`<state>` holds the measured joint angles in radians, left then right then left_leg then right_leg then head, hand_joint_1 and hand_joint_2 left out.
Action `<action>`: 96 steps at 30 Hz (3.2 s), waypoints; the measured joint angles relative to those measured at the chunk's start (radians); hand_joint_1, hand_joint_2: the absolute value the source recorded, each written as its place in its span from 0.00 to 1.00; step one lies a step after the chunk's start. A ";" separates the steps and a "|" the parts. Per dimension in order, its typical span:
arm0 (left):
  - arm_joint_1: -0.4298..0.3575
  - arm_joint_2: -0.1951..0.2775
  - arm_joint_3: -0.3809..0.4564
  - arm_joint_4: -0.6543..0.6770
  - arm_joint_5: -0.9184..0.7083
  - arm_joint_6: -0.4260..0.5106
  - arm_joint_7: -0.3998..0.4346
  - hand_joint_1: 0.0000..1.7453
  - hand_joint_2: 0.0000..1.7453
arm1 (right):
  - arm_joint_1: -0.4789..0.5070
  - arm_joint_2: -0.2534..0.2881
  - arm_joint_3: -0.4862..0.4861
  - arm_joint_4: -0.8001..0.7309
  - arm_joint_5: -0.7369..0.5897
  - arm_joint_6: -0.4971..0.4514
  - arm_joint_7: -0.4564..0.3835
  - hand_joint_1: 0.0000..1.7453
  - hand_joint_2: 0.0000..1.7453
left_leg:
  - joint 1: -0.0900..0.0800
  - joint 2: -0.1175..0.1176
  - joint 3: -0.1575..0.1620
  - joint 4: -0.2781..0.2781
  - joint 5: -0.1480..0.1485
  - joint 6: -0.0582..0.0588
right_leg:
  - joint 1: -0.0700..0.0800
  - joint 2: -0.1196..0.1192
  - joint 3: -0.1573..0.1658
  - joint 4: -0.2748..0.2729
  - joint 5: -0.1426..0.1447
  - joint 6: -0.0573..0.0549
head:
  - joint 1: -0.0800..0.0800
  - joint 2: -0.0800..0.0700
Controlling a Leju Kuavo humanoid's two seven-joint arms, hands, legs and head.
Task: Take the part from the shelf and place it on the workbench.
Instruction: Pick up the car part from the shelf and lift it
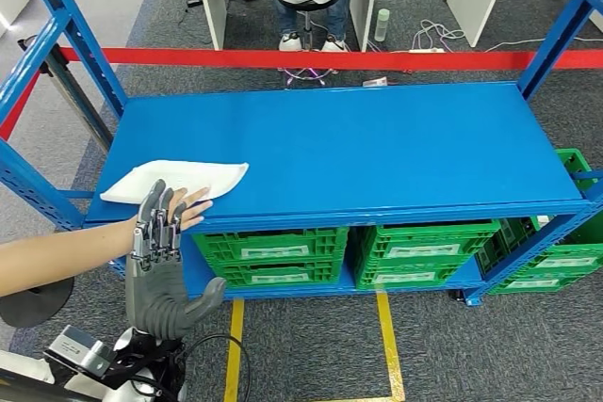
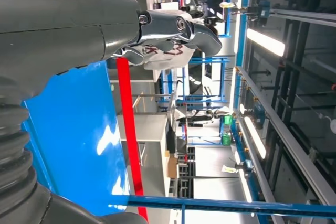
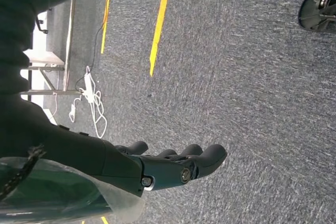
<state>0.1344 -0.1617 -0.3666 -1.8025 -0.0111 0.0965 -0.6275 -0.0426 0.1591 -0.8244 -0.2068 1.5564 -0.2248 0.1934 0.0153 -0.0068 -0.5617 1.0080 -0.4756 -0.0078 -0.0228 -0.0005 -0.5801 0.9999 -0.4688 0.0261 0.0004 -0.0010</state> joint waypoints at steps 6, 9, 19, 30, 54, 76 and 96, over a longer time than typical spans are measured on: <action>0.000 0.000 0.000 0.000 0.000 0.001 0.000 0.00 1.00 | 0.000 0.000 0.000 0.000 0.000 0.000 0.000 0.00 1.00 | 0.000 0.000 0.000 0.000 0.000 0.000 | 0.000 0.000 0.000 0.000 0.000 0.000 | 0.000 0.000; 0.001 0.000 0.000 0.000 0.000 0.001 0.000 0.00 1.00 | 0.000 0.000 0.000 0.000 0.000 0.000 0.000 0.00 1.00 | 0.000 0.000 0.000 0.000 0.000 0.000 | 0.000 0.000 0.000 0.000 0.000 0.000 | 0.000 0.000; 0.001 0.000 0.000 0.000 0.000 0.001 0.000 0.00 1.00 | 0.000 0.000 0.000 0.000 0.000 0.000 0.000 0.00 1.00 | 0.000 0.000 0.000 0.000 0.000 0.000 | 0.000 0.000 0.000 0.000 0.000 0.000 | 0.000 0.000; 0.002 0.000 0.000 0.000 0.000 0.004 0.000 0.00 1.00 | 0.000 0.000 0.000 0.000 0.000 0.000 0.001 0.00 1.00 | 0.000 0.000 0.000 0.000 0.000 0.000 | 0.000 0.000 0.000 0.000 0.000 0.000 | 0.000 0.000; -0.107 0.123 0.132 0.032 -0.253 -0.028 0.187 0.00 1.00 | -0.001 0.000 0.000 0.000 0.016 0.017 -0.021 0.00 1.00 | 0.000 0.000 0.000 0.000 0.001 -0.001 | 0.000 0.000 0.000 0.000 0.000 0.000 | 0.000 0.000; -0.166 0.164 0.145 0.040 -0.266 -0.016 0.150 0.00 1.00 | -0.004 0.000 0.012 0.000 0.012 0.019 -0.027 0.00 1.00 | 0.000 0.000 0.000 0.000 0.001 -0.001 | 0.000 0.001 0.000 0.000 0.000 0.000 | 0.000 0.000; -0.340 0.413 0.096 0.191 -0.901 -0.014 0.520 0.00 1.00 | -0.005 -0.004 0.013 0.000 0.014 0.030 -0.020 0.00 1.00 | 0.000 0.000 0.001 0.000 0.001 -0.002 | 0.000 0.001 0.000 0.001 0.000 0.000 | 0.000 0.000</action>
<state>-0.2057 0.2515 -0.2705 -1.6115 -0.9117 0.0821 -0.1075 -0.0475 0.1551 -0.8114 -0.2068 1.5708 -0.1950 0.1735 0.0157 -0.0066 -0.5611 1.0080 -0.4742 -0.0094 -0.0223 0.0007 -0.5804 1.0005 -0.4683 0.0256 0.0004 -0.0010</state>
